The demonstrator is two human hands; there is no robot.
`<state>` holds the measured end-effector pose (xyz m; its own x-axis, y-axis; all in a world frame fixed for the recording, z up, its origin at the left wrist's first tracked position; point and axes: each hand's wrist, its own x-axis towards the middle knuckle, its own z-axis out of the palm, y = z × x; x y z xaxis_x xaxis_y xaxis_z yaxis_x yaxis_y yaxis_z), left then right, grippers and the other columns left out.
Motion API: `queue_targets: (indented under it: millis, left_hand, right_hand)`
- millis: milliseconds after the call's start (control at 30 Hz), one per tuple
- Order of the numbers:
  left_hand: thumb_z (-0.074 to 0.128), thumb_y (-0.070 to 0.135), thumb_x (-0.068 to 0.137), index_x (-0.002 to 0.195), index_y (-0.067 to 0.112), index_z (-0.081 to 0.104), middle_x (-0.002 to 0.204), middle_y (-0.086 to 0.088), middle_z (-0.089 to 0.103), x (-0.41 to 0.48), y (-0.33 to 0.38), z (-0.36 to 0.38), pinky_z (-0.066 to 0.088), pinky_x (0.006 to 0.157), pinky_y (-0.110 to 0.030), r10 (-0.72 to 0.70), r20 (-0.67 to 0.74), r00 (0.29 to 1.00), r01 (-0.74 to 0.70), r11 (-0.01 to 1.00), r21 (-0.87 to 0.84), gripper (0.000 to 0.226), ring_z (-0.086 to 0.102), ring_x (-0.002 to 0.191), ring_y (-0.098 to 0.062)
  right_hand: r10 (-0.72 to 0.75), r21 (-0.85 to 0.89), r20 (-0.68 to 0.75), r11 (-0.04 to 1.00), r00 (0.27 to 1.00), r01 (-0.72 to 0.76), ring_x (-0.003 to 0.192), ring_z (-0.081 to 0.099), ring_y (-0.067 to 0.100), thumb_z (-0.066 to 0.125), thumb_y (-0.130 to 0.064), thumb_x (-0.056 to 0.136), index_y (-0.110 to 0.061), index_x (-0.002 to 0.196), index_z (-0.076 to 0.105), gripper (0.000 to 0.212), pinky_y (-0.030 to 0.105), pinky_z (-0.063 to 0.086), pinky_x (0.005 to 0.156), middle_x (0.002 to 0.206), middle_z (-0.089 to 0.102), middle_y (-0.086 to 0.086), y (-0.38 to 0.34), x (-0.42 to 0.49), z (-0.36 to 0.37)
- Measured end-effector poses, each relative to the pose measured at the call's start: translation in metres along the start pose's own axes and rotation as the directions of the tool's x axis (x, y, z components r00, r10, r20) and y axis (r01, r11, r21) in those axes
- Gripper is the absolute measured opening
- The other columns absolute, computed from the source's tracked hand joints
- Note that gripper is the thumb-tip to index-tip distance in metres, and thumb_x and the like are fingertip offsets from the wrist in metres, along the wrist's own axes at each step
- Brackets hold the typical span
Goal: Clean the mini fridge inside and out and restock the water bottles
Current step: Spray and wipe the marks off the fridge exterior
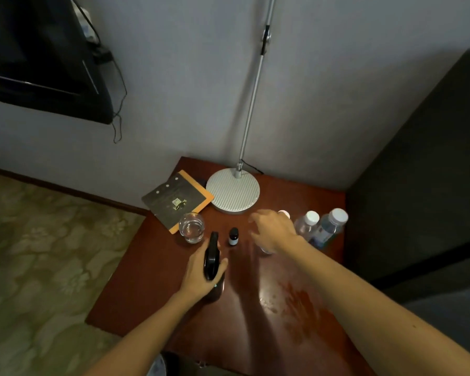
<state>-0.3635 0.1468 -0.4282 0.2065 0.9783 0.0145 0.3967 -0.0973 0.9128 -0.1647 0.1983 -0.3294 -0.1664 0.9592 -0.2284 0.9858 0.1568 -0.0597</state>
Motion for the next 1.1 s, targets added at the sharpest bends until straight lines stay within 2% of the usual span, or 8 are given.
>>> queue_targets:
  millis: [200,500,667,733,800,900,967,1100]
  left_hand:
    - [0.065,0.032,0.08,0.088,0.028,0.053,0.075,0.003,0.056,0.014,0.045,0.005,0.049,0.067,-0.03,0.132,-0.022,0.991,-0.132,0.991,0.006,0.015,0.059,0.071,-0.01]
    - [0.064,0.04,0.067,0.09,0.024,0.062,0.071,0.0,0.065,0.036,0.254,-0.001,0.051,0.065,-0.028,0.431,-0.048,0.901,-0.429,0.902,0.051,0.028,0.063,0.067,-0.013]
    - [0.065,0.031,0.064,0.082,0.018,0.063,0.06,0.012,0.058,0.004,0.38,0.036,0.037,0.052,-0.02,0.561,-0.085,0.823,-0.547,0.824,0.146,0.022,0.052,0.052,-0.008]
    - [0.07,0.017,0.067,0.078,0.024,0.062,0.057,0.021,0.057,-0.023,0.418,0.063,0.035,0.051,-0.018,0.574,-0.09,0.814,-0.557,0.814,0.165,0.016,0.051,0.051,-0.002]
    - [0.071,0.006,0.066,0.074,0.029,0.06,0.055,0.021,0.057,-0.057,0.452,0.099,0.037,0.052,-0.017,0.56,-0.08,0.824,-0.545,0.824,0.156,0.027,0.051,0.05,-0.001]
    - [0.063,0.022,0.053,0.063,0.024,0.062,0.056,0.003,0.064,-0.107,0.49,0.168,0.051,0.059,-0.041,0.508,-0.097,0.856,-0.499,0.861,0.102,0.01,0.061,0.058,-0.021]
    - [0.06,0.024,0.05,0.06,0.013,0.063,0.056,-0.008,0.066,-0.134,0.508,0.219,0.054,0.068,-0.051,0.458,-0.078,0.885,-0.457,0.889,0.037,0.016,0.065,0.063,-0.031]
    - [0.062,0.023,0.054,0.064,0.012,0.066,0.057,-0.005,0.068,-0.18,0.544,0.328,0.053,0.075,-0.049,0.402,0.056,0.914,-0.401,0.916,-0.025,0.015,0.067,0.063,-0.023]
  right_hand:
    - [-0.025,0.009,-0.063,1.0,0.998,0.026,0.125,0.047,0.026,0.051,-0.034,0.088,-0.017,0.124,0.055,0.04,0.043,0.028,0.107,0.129,0.055,0.006,0.006,-0.006,-0.022]
    - [0.053,0.203,-0.287,0.979,0.957,0.007,0.109,0.057,0.036,0.053,-0.03,0.091,-0.014,0.116,0.061,0.031,0.04,0.048,0.085,0.121,0.06,0.013,0.045,-0.083,-0.167]
    - [0.058,0.246,-0.377,0.968,0.925,0.039,0.104,0.058,0.035,0.056,-0.016,0.086,-0.015,0.104,0.062,0.019,0.034,0.043,0.073,0.114,0.062,0.012,0.089,-0.185,-0.245]
    - [0.072,0.282,-0.406,0.958,0.911,0.049,0.105,0.058,0.033,0.056,-0.013,0.086,-0.019,0.103,0.064,0.02,0.032,0.042,0.072,0.115,0.063,0.011,0.115,-0.233,-0.261]
    - [0.071,0.289,-0.437,0.955,0.897,0.065,0.103,0.059,0.031,0.057,-0.013,0.085,-0.02,0.101,0.066,0.02,0.031,0.042,0.07,0.112,0.064,0.01,0.144,-0.282,-0.265]
    - [0.078,0.269,-0.468,0.961,0.88,0.058,0.103,0.059,0.033,0.057,-0.014,0.085,-0.013,0.104,0.065,0.02,0.033,0.042,0.069,0.112,0.065,0.013,0.192,-0.358,-0.256]
    - [0.109,0.253,-0.477,0.967,0.872,0.017,0.101,0.059,0.037,0.057,-0.012,0.086,-0.006,0.1,0.062,0.016,0.034,0.039,0.067,0.11,0.063,0.019,0.227,-0.407,-0.243]
    - [0.213,0.308,-0.469,0.949,0.857,-0.067,0.095,0.06,0.038,0.055,-0.005,0.08,-0.008,0.091,0.058,0.012,0.033,0.037,0.064,0.102,0.064,0.02,0.31,-0.49,-0.216]
